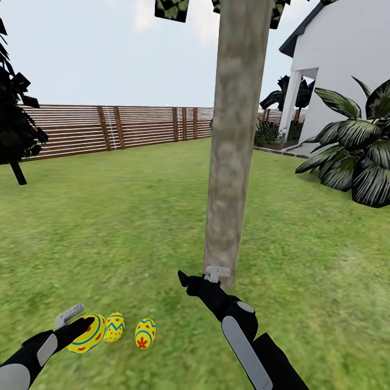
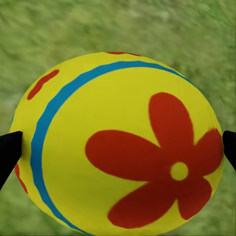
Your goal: Take the three Easter eggs out of the wicker basket on the lawn in the garden, then place them on the lawn next to a single tree (choose any tree) so that all three eggs are next to the same tree and none are left in the basket.
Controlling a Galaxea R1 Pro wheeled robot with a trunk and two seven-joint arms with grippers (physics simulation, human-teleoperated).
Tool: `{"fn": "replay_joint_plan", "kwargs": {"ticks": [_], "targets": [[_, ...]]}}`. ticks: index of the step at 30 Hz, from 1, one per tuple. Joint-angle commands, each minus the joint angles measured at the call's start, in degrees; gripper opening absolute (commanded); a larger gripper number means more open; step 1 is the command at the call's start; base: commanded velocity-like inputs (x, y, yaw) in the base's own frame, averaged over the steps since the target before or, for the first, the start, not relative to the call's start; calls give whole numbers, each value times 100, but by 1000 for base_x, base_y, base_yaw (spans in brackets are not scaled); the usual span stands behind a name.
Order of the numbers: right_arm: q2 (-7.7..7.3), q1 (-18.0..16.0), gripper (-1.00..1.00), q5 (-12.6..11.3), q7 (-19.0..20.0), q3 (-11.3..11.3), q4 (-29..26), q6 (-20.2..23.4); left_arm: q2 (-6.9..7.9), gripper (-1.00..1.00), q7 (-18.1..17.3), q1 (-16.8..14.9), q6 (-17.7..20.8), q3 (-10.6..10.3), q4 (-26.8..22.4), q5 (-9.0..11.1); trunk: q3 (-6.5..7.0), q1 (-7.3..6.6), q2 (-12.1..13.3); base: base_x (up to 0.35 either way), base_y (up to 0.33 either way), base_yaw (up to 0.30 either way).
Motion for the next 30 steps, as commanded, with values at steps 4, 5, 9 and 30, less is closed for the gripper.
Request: {"fn": "replay_joint_plan", "kwargs": {"ticks": [4,5,9,30], "targets": [[3,-5,100,-55,-54,7,-6,11,2,-100,-18,-2,52,20,-8,53,-78,88,-165,0,0,0],[1,-5,100,-56,-54,7,-6,11,2,-100,-19,-2,51,21,-8,53,-96,110,-205,0,0,0],[-10,-5,100,-61,-54,1,-6,11,-4,-100,-15,-2,50,23,-8,53,-168,198,-365,0,0,0],[7,-5,100,-53,-54,-1,-6,-6,2,-100,-21,-4,67,23,-77,53,-545,659,-1208,0,0,0]]}}
